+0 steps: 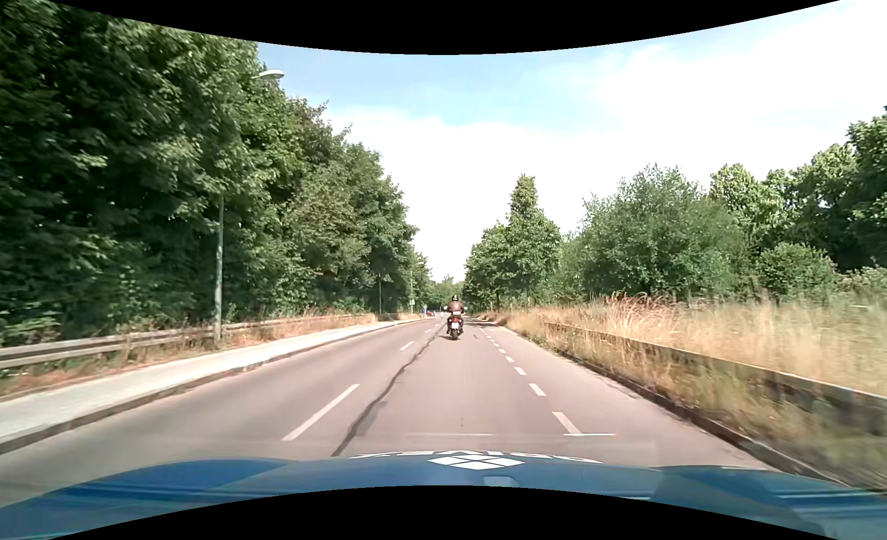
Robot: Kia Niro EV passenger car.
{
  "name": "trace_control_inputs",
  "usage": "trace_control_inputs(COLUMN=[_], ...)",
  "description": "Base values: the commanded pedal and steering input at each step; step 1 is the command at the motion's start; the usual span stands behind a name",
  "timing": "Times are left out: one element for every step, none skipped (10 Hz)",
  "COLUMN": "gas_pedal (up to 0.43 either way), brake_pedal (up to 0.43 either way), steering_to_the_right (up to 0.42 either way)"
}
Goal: Follow the waypoints while adhering to traffic rules and regulations
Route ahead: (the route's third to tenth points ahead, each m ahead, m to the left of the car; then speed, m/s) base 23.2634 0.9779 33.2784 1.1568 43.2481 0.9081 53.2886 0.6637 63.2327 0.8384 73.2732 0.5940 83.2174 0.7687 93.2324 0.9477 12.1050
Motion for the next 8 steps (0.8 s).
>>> trace_control_inputs(gas_pedal=[0.047, 0.047, 0.047, 0.047, 0.047, 0.047, 0.047, 0.047], brake_pedal=[0.0, 0.0, 0.0, 0.0, 0.0, 0.0, 0.0, 0.0], steering_to_the_right=[-0.003, -0.003, -0.002, -0.002, -0.002, -0.002, -0.002, -0.002])
